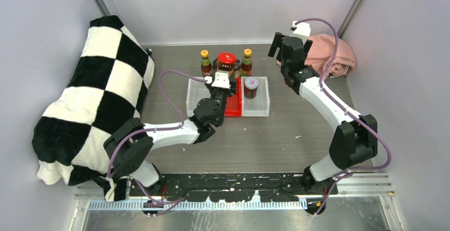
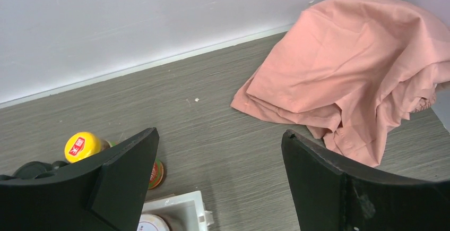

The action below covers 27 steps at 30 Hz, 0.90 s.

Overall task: Organize the condiment bottles
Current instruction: Place the bottle in the storage box.

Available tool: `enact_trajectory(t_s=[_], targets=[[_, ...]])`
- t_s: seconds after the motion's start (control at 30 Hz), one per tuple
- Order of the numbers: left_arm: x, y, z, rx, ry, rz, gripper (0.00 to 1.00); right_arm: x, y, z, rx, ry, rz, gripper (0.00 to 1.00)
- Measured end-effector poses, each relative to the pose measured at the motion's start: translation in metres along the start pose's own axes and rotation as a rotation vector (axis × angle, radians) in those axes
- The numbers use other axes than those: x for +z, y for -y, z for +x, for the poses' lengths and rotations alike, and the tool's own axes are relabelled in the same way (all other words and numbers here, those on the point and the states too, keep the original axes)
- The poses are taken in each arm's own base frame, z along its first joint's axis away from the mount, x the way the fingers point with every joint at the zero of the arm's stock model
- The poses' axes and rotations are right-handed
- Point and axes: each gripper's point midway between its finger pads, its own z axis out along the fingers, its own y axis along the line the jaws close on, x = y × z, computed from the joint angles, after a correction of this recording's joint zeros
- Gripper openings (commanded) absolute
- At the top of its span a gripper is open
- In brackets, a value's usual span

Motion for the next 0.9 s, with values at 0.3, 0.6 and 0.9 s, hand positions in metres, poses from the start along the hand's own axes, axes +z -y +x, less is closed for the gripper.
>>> enact_trajectory(t_s=[0.3, 0.6, 0.9], targets=[[-0.011, 0.039, 0.032, -0.045, -0.044, 0.093, 0.00, 0.007, 0.015, -0.005, 0.021, 0.021, 0.034, 0.92], [-0.014, 0.073, 0.068, -0.071, -0.094, 0.214, 0.00, 0.013, 0.030, -0.008, 0.038, 0.041, 0.063, 0.92], [-0.015, 0.099, 0.090, -0.097, -0.128, 0.309, 0.00, 0.016, 0.034, -0.013, 0.050, 0.058, 0.071, 0.92]])
